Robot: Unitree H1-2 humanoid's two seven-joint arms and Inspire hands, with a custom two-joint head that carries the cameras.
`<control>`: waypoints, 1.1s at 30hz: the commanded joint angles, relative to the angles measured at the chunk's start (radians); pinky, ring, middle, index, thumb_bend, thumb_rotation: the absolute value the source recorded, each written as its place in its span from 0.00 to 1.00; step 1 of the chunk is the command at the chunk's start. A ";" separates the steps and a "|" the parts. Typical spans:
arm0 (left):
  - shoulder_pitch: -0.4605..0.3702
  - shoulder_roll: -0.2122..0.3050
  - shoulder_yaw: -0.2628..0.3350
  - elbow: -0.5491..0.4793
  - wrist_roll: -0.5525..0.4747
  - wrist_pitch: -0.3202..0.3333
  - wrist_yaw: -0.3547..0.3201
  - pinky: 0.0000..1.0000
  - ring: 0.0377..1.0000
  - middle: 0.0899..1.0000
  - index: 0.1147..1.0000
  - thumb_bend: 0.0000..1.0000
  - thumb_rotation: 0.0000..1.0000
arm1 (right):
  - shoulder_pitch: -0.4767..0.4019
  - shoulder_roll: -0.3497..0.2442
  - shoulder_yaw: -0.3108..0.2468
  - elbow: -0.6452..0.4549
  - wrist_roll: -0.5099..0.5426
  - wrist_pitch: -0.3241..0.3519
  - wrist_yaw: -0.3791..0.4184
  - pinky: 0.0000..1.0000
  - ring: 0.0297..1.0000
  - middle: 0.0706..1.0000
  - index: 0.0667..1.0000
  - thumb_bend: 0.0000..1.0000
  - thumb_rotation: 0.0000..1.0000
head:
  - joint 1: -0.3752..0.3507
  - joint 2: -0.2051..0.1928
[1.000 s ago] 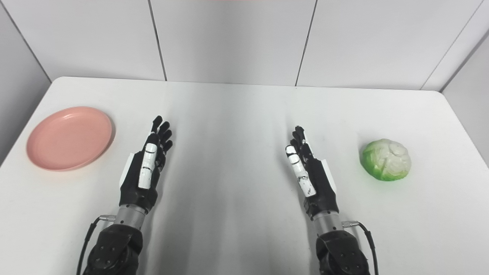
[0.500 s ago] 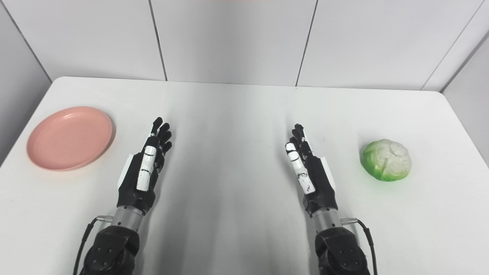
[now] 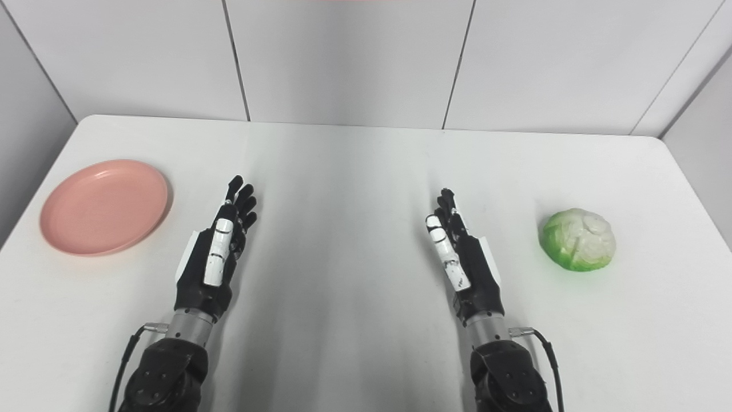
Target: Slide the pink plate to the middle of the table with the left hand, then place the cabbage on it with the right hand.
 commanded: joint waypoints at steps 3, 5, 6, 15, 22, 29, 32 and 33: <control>-0.014 0.000 -0.004 -0.022 0.000 -0.044 -0.006 1.00 1.00 1.00 1.00 0.58 0.99 | -0.026 0.005 0.003 -0.026 -0.013 -0.032 -0.007 0.99 0.99 1.00 1.00 0.70 0.86 | -0.001 0.001; -0.014 -0.002 -0.003 -0.022 -0.006 -0.046 -0.006 1.00 1.00 1.00 1.00 0.58 0.98 | -0.027 0.004 0.001 -0.023 -0.005 -0.034 -0.003 1.00 0.99 1.00 1.00 0.70 0.85 | 0.000 0.000; -0.014 -0.002 -0.002 -0.021 -0.007 -0.047 -0.005 1.00 1.00 1.00 1.00 0.58 0.98 | -0.027 0.004 0.001 -0.022 -0.004 -0.035 -0.004 1.00 0.99 1.00 1.00 0.70 0.85 | 0.000 0.000; -0.033 -0.022 -0.005 0.007 0.036 -0.047 0.033 1.00 1.00 1.00 1.00 0.59 1.00 | -0.018 -0.028 -0.021 0.015 0.075 -0.069 0.052 1.00 1.00 1.00 1.00 0.66 0.82 | 0.215 -0.077; -0.110 -0.027 0.043 0.072 0.040 -0.081 0.080 1.00 1.00 1.00 1.00 0.77 1.00 | -0.022 -0.076 -0.053 0.098 0.084 -0.143 0.078 1.00 1.00 1.00 1.00 0.66 0.88 | 0.381 -0.163; -0.225 0.005 0.187 0.104 -0.066 -0.110 0.104 1.00 1.00 1.00 1.00 0.74 0.98 | -0.019 -0.086 -0.068 0.095 0.131 -0.132 0.091 1.00 1.00 1.00 1.00 0.56 0.86 | 0.460 -0.245; -0.264 0.035 0.236 0.114 -0.088 -0.119 0.111 1.00 1.00 1.00 1.00 0.74 0.99 | -0.020 -0.084 -0.075 0.108 0.133 -0.148 0.089 1.00 0.99 1.00 1.00 0.53 0.83 | 0.463 -0.259; -0.275 0.048 0.255 0.116 -0.087 -0.116 0.124 1.00 1.00 1.00 1.00 0.74 1.00 | -0.022 -0.086 -0.076 0.115 0.135 -0.151 0.093 1.00 0.98 1.00 1.00 0.53 0.83 | 0.464 -0.268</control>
